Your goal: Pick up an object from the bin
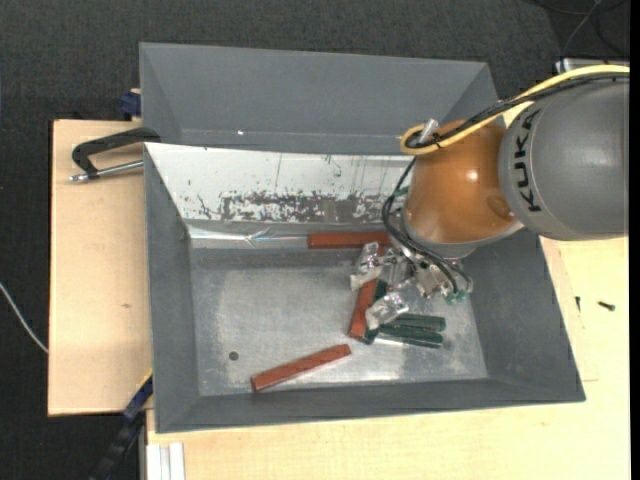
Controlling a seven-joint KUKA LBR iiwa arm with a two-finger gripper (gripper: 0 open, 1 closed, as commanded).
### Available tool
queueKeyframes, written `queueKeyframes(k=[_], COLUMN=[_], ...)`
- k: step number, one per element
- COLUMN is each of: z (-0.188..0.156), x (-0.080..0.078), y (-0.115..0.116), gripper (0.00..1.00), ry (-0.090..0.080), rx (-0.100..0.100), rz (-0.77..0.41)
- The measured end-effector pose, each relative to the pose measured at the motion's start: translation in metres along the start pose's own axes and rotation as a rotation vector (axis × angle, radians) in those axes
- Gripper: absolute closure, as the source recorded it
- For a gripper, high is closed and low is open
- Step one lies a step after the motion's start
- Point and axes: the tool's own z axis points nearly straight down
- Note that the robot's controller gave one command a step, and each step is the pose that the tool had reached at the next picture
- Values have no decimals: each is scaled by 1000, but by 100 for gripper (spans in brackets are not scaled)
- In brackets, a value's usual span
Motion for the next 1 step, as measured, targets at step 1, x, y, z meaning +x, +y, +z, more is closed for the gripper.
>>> queueKeyframes(k=[1], z=[-7], x=[0], y=[-1], gripper=[100], ry=[-15], rx=[9], rz=[2])
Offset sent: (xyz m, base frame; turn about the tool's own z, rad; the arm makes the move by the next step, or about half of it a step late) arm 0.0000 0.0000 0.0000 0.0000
